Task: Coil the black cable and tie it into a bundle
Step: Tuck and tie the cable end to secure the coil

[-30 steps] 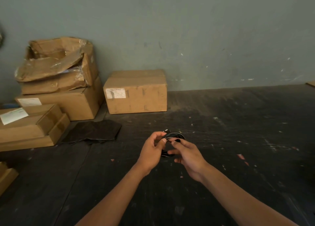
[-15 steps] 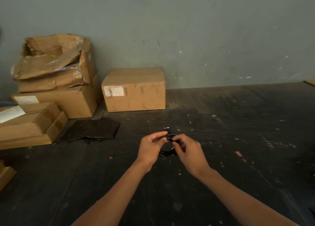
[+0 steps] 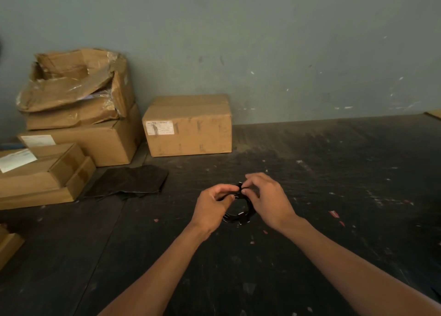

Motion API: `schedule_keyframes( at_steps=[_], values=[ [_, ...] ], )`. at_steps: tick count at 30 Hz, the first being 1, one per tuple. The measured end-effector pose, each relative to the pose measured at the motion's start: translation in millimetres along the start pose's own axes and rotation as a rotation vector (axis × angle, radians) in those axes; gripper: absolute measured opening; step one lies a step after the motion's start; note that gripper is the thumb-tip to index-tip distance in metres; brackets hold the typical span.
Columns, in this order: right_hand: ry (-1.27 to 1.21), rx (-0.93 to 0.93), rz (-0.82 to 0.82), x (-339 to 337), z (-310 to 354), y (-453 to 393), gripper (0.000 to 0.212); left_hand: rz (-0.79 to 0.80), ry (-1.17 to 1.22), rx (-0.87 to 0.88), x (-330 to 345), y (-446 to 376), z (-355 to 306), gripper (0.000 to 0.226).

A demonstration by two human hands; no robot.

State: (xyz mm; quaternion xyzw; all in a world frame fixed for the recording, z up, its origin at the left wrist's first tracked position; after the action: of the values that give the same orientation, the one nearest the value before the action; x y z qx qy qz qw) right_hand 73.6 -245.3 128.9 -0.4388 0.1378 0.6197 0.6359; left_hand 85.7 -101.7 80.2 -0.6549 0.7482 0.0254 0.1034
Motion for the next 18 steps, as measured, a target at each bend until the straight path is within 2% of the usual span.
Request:
schedule_keyframes(
  at_steps=[4, 7, 12, 15, 18],
  values=[
    [-0.16, 0.126, 0.03, 0, -10, -2, 0.008, -0.006, -0.01, 0.02, -2, -3, -3, 0.027],
    [-0.19, 0.152, 0.037, 2, -12, -1, 0.009, 0.02, -0.017, 0.015, -1, -4, -3, 0.027],
    [-0.253, 0.204, 0.047, 3, -17, 1, 0.023, 0.054, -0.052, 0.011, 1, -5, 0, 0.026],
    [-0.293, 0.256, 0.053, 6, -24, 1, 0.012, 0.074, -0.058, 0.0, 3, -6, 2, 0.026],
    [-0.324, 0.291, 0.039, 6, -28, 1, 0.015, 0.08, -0.047, -0.005, 4, -6, 1, 0.026]
  ],
)
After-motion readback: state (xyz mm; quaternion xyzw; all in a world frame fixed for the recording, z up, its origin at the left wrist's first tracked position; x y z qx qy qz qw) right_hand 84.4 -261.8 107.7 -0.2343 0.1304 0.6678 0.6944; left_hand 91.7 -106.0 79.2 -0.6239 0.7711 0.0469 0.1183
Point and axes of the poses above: each hand's wrist, its own y-axis away from the middle knuckle, its own x-axis out of the palm, z = x × y, the point moved 9 cm from there along -y, towards the middle knuckle, and after that the axes turned 1 degree about z, right-handed, at the moved point
